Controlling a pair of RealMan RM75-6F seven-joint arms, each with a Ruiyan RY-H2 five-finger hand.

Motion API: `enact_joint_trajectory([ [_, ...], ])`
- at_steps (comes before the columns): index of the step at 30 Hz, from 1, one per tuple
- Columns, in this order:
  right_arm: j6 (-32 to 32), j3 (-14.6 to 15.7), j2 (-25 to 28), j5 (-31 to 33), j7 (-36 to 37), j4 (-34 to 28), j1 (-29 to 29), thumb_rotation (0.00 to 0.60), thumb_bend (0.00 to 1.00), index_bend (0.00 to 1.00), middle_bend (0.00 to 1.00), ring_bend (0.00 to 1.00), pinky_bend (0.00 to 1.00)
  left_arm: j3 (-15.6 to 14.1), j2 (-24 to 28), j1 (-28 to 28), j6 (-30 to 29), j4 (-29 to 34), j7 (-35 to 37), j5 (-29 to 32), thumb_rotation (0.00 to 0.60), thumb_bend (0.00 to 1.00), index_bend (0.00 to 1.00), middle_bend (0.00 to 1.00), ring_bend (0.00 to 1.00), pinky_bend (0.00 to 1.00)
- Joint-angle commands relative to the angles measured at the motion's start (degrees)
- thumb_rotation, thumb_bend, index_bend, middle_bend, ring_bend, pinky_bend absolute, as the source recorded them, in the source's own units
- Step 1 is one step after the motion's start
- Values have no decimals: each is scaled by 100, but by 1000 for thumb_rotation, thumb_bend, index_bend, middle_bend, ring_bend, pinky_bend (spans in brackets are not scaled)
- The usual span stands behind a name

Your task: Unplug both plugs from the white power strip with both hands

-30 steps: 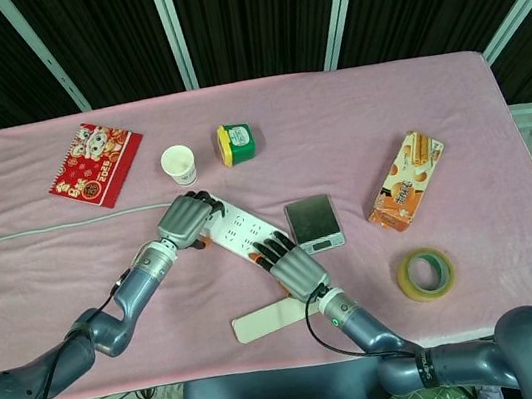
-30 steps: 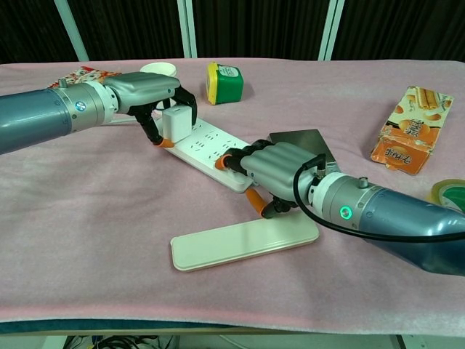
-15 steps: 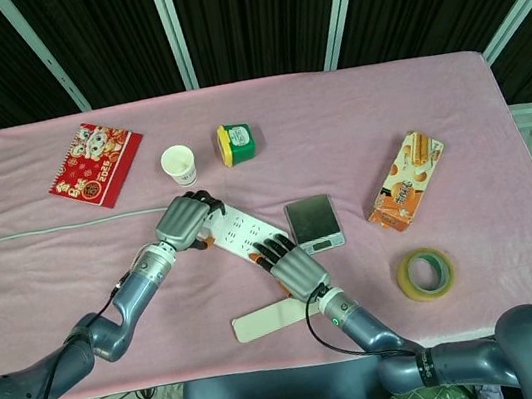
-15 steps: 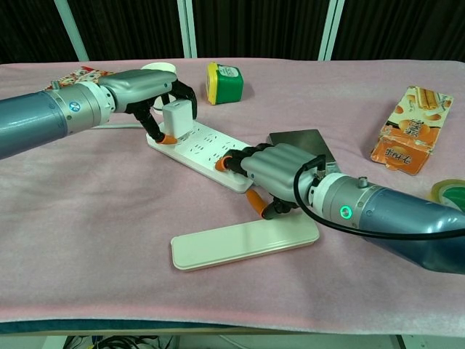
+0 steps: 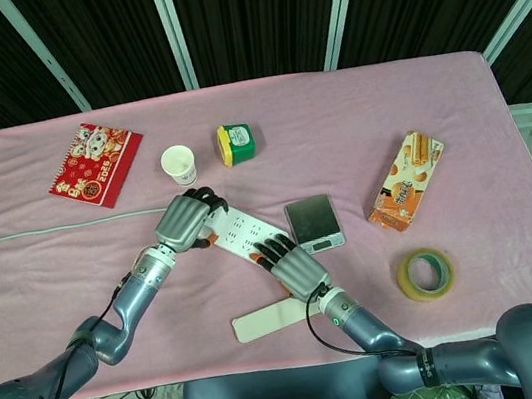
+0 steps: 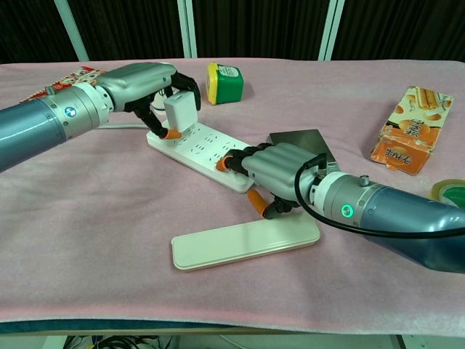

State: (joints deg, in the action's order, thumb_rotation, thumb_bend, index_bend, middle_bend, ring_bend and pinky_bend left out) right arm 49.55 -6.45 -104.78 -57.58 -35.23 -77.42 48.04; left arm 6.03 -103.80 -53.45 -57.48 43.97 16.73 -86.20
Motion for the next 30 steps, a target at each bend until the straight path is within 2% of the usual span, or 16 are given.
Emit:
enact_joint_trajectory([
  [1,113,-102,-13,-82,112,-9,-4,600,672,161,178,180,77,94,192,-41,-223,180,4,-85,600,724,673,611,222,315],
  [8,514,-404,178,-377,400,-169,-45,600,659,127,143,160,61,119,758,78,-429,929,-105,-109,600,719,658,604,221,316],
  [12,775,-535,594,-451,422,-512,-154,600,656,121,139,160,60,63,1230,379,-627,1660,-78,-37,600,717,654,598,220,313],
  [15,942,-587,976,-420,437,-798,-296,600,653,121,139,160,61,-98,1591,706,-893,2202,-78,-66,600,712,651,595,218,311],
  [20,1055,-460,1646,-337,393,-1057,-572,600,629,119,128,136,60,-559,2067,1281,-1265,2841,-148,-206,600,705,644,591,215,311],
  [23,1112,-345,1992,-299,430,-1122,-754,600,618,119,127,125,60,-797,2163,1638,-1570,2852,-287,-285,600,702,638,589,214,311],
  [30,1406,-67,2675,-490,917,-1283,-1290,600,615,117,122,117,58,-1159,2117,2299,-1884,2683,62,-226,600,686,615,568,198,303],
])
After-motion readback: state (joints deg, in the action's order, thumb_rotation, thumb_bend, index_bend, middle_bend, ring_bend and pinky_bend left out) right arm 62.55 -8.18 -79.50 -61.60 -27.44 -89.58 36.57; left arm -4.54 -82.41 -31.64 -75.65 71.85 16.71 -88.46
